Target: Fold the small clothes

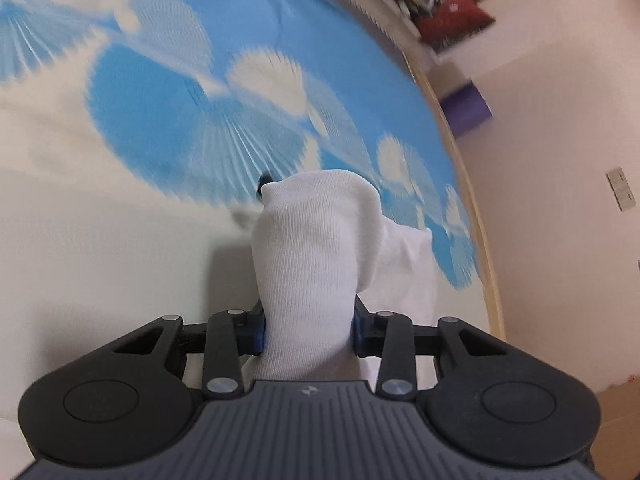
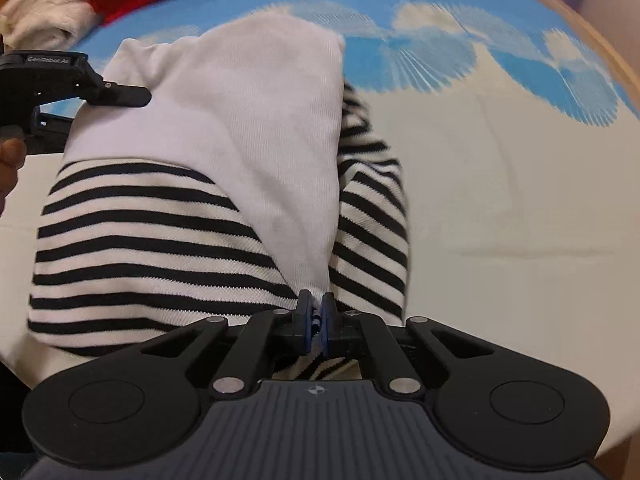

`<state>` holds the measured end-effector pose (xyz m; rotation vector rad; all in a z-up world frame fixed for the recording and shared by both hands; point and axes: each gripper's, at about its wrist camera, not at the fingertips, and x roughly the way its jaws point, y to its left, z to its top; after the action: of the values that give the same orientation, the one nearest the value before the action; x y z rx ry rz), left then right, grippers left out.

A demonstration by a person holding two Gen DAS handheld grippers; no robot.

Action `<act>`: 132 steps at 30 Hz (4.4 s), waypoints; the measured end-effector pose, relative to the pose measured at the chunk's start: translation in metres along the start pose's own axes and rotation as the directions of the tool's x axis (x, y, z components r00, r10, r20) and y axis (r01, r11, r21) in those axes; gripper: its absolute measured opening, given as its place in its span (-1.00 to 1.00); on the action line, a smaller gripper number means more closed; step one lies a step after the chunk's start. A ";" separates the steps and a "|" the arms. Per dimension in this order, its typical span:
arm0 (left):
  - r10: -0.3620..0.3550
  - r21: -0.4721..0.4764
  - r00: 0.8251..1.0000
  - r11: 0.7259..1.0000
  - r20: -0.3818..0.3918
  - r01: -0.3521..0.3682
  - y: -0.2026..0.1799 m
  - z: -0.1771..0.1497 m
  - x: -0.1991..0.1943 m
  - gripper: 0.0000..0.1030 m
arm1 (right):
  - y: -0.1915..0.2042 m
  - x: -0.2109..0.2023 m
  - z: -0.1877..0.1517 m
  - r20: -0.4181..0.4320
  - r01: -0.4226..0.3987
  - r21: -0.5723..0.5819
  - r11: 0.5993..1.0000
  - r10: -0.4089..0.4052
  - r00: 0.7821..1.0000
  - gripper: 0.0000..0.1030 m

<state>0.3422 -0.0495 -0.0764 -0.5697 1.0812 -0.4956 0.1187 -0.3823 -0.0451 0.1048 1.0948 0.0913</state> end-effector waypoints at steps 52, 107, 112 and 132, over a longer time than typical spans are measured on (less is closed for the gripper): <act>0.607 0.337 0.794 0.754 -0.029 -0.564 0.060 -0.061 -0.073 0.40 | 0.099 0.018 0.012 -0.097 -0.143 -0.200 0.969 0.125 0.987 -0.95; 0.469 0.264 0.730 0.719 0.498 -0.642 -0.075 -0.283 -0.202 0.99 | 0.144 -0.163 -0.116 0.483 0.111 0.014 0.994 -0.104 0.870 0.92; 0.481 0.224 0.765 0.764 0.428 -0.606 -0.058 -0.271 -0.193 0.99 | 0.160 -0.149 -0.115 0.460 0.162 -0.056 0.985 -0.118 0.880 0.92; 0.455 0.231 0.787 0.784 0.417 -0.576 -0.061 -0.262 -0.182 0.99 | 0.173 -0.127 -0.105 0.413 0.131 -0.081 0.988 -0.086 0.907 0.92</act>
<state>0.0250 -0.0302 -0.0075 -0.0150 0.7442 -0.0761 -0.0365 -0.2230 0.0416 -0.0340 0.6725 0.0249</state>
